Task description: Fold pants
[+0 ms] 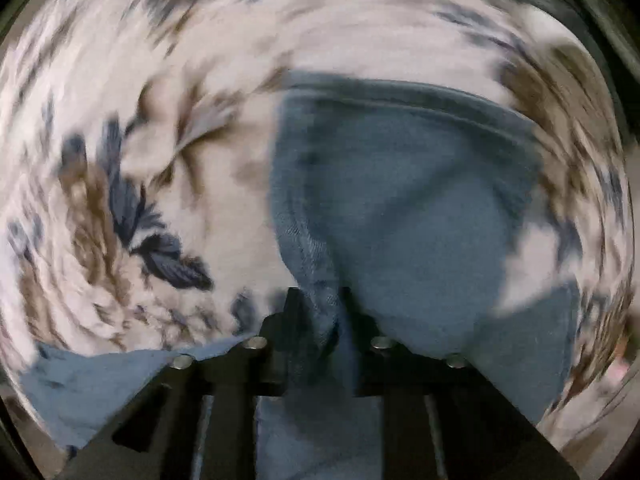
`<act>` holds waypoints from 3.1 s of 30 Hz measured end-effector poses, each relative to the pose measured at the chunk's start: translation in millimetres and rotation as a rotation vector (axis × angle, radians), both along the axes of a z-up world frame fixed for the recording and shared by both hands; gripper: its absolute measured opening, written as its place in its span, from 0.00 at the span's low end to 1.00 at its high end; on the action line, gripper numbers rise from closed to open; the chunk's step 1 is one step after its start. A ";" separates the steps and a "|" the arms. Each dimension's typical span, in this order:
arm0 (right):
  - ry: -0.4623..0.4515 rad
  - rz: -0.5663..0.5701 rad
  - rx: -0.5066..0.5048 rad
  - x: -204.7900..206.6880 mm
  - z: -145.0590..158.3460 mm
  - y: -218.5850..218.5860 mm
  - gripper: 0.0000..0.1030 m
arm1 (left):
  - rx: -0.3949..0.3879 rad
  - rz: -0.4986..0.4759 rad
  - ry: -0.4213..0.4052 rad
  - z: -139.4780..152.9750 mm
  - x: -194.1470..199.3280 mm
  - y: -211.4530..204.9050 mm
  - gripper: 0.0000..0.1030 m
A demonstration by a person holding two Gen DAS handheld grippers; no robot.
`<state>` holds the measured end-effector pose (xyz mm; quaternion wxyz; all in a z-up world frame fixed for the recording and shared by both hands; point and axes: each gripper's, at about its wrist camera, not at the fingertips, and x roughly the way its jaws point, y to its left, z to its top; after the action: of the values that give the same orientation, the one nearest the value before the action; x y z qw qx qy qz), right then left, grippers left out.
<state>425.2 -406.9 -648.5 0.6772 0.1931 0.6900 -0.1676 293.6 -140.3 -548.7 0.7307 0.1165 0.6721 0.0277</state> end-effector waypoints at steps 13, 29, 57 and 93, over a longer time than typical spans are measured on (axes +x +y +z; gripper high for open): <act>-0.166 -0.597 0.393 -229.6 -23.0 -119.0 0.51 | -0.038 -0.097 0.063 -14.3 -30.9 -41.4 0.97; -0.314 -0.782 0.389 -299.9 -9.8 -134.0 0.04 | -0.043 -0.150 0.068 -12.0 -36.9 -77.2 0.97; -0.143 -0.441 0.525 -235.8 1.2 200.9 0.61 | -0.216 0.527 -0.072 11.5 -92.5 362.6 0.68; -0.052 -0.170 0.504 -219.7 17.9 273.2 0.55 | -0.177 0.479 -0.144 45.8 -90.9 396.1 0.88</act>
<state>205.5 -133.7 -630.6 0.6086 0.4171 0.6737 -0.0420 202.7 255.8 -502.9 0.7566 -0.1125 0.6266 0.1492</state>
